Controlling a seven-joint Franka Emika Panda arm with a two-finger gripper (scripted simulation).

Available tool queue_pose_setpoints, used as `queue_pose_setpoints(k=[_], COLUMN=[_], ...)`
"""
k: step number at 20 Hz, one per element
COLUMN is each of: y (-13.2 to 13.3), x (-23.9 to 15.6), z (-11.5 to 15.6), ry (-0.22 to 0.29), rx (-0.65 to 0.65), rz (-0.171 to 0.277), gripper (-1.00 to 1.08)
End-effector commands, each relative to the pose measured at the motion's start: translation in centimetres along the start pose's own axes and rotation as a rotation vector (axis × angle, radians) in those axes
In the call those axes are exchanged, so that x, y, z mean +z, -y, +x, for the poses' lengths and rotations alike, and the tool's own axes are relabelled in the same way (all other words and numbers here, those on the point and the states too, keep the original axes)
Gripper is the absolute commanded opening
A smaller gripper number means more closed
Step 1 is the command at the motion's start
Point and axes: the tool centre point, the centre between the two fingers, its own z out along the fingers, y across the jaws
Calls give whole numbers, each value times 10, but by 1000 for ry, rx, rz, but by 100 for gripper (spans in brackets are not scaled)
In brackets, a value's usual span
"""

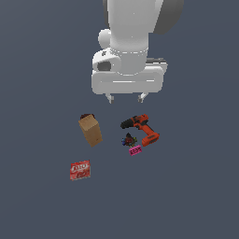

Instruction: Pick up a designated object from a clutter of objects.

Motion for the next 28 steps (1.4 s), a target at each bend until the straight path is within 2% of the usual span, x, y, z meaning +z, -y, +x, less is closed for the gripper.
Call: queue_pose_setpoints(k=[1, 11, 16, 28], y=[0, 4, 4, -21], x=[0, -6, -5, 16], z=[0, 7, 6, 5], ry=[0, -12, -12, -7], rx=[0, -14, -15, -100], rz=[0, 26, 26, 23], gripper=[100, 100, 100, 100])
